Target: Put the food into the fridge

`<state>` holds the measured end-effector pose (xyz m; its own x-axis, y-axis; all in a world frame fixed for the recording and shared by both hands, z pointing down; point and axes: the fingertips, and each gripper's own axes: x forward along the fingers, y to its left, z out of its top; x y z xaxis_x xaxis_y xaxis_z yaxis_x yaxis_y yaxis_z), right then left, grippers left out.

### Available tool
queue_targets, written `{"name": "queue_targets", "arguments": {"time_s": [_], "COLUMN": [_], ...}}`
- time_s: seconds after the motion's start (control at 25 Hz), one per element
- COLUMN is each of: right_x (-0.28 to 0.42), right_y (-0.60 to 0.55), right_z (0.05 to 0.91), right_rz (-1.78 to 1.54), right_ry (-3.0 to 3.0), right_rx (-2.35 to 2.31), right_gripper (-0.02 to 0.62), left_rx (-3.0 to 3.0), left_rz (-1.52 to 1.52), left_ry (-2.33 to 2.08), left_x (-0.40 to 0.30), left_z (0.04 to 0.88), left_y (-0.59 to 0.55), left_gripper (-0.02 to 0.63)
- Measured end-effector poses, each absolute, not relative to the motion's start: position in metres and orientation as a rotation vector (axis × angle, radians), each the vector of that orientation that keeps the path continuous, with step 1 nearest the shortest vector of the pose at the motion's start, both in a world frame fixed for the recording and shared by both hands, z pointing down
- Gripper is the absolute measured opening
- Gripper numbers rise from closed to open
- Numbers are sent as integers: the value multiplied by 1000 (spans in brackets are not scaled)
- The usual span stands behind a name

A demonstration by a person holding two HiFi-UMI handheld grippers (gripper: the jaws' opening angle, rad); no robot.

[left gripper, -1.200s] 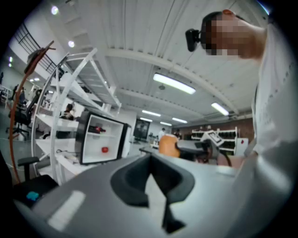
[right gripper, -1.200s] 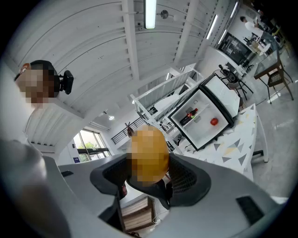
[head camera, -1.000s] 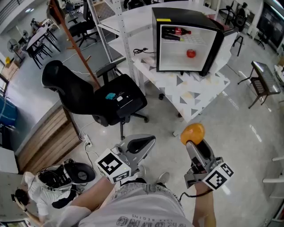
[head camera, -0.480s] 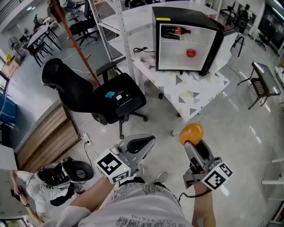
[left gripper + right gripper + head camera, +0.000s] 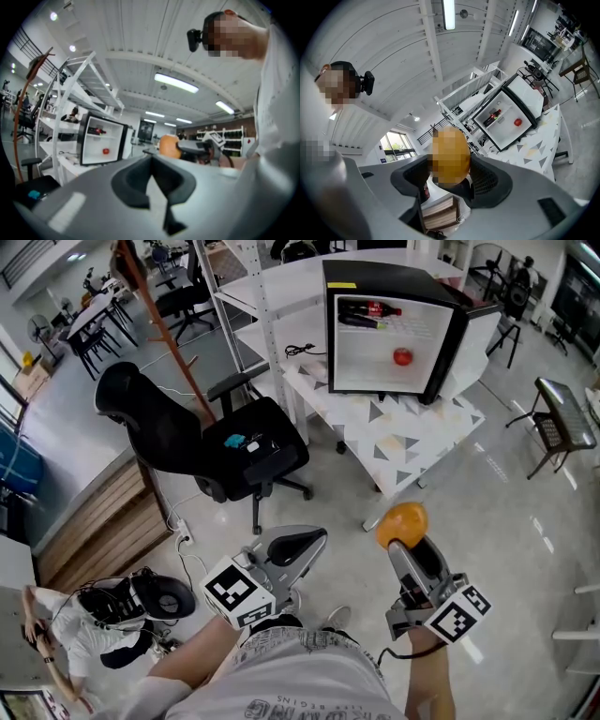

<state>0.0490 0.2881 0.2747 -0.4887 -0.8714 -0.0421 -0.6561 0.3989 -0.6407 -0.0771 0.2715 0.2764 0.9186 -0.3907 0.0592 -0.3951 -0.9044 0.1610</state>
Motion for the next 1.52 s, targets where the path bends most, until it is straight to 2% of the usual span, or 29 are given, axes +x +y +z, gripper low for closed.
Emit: {"name": "queue_targets", "arguments": {"time_s": [0.8,1.52], "right_x": [94,120], "right_y": [327,293], "right_z": [276,285], "right_rz": [-777,-765], "right_ry": [2318,2342], "right_rx": [-1261,-1306], "right_gripper": [262,262], "left_rx": [2920,2911], "left_rz": [30,-19], "left_ry": [-688,-675], "left_x": [-38,-14], "left_z": [277,289], "left_y": [313,277], "left_gripper": [6,6]}}
